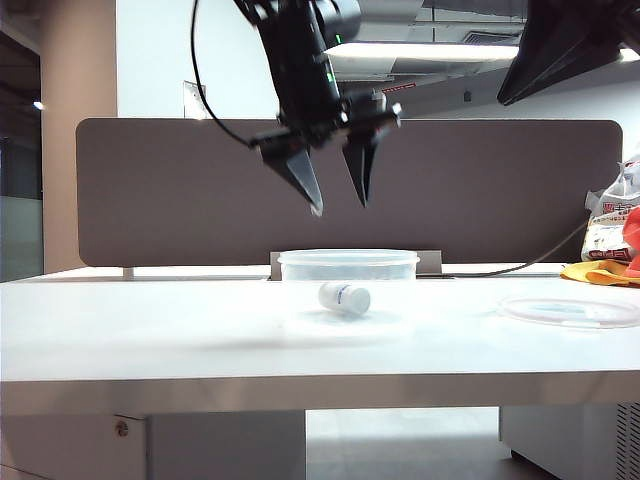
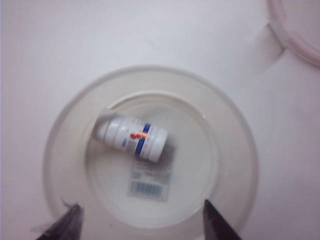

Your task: Remove the lid of the round box, pick up the small white medicine bottle inside, and place it on the table.

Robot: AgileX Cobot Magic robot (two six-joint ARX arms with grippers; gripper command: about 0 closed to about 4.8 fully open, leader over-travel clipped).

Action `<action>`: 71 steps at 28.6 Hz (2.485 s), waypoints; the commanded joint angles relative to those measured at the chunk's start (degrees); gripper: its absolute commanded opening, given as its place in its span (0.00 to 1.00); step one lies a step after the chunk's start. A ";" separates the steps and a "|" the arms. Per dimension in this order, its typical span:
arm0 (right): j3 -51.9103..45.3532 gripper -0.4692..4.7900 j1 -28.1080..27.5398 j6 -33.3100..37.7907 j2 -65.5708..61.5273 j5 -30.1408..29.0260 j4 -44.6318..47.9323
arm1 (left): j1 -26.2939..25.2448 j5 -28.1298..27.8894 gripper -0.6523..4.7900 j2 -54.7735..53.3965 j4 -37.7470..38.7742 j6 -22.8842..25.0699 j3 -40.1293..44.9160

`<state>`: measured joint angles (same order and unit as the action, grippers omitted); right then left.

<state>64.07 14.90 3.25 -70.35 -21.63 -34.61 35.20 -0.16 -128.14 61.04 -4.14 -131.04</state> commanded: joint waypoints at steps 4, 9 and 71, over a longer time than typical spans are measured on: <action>5.84 0.08 0.07 -0.33 -5.53 0.07 -0.02 | -0.44 0.13 0.69 5.25 3.30 2.27 -0.20; 10.10 0.08 0.07 -0.70 -10.58 0.07 -0.44 | -0.48 -0.13 0.69 7.82 7.43 3.72 -0.20; 48.17 0.52 9.57 3.43 -58.77 6.40 -8.63 | 1.36 1.90 0.69 33.81 21.09 5.64 -0.20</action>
<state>111.66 24.38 6.44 -128.97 -16.01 -43.70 36.60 1.45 -95.00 82.00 1.65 -131.11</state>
